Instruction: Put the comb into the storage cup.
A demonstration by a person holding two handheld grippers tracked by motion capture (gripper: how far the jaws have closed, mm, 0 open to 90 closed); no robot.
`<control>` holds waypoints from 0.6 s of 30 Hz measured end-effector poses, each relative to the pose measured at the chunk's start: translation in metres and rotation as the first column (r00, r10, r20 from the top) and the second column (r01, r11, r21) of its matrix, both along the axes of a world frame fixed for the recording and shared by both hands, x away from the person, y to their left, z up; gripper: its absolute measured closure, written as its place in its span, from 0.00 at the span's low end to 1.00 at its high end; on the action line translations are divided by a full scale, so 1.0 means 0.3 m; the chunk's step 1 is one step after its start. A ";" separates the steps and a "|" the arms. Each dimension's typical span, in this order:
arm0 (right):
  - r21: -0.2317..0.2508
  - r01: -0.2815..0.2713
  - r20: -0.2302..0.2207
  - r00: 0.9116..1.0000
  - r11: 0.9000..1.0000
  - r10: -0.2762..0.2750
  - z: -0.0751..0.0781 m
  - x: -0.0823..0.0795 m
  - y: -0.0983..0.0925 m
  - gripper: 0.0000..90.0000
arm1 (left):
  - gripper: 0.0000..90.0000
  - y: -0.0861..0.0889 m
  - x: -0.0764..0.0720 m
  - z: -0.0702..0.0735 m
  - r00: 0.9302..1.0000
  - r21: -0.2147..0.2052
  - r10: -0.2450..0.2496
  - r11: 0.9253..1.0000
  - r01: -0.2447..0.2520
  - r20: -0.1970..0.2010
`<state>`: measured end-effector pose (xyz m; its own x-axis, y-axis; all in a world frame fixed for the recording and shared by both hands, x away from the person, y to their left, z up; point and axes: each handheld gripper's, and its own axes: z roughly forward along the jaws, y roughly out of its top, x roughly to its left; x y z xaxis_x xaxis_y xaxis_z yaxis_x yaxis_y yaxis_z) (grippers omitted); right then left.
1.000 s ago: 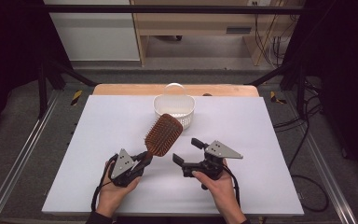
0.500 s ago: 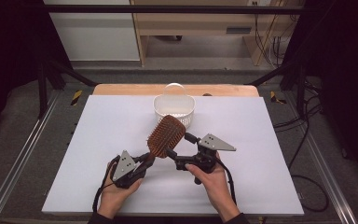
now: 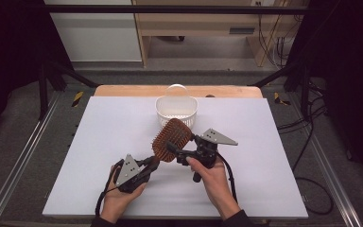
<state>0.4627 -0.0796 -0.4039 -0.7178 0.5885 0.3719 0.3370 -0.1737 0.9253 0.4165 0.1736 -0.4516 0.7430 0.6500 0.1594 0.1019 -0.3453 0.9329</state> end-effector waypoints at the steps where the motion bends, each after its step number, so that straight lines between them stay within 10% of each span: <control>1: 0.000 0.000 0.000 1.000 1.000 0.000 0.000 0.000 0.000 0.17 | 0.80 0.000 0.000 0.000 1.000 0.000 0.000 1.000 0.000 0.000; 18: 0.035 -0.024 -0.033 0.999 0.999 0.026 0.005 0.010 -0.001 0.35 | 0.80 -0.004 -0.006 0.003 1.000 0.005 -0.005 1.000 0.005 0.015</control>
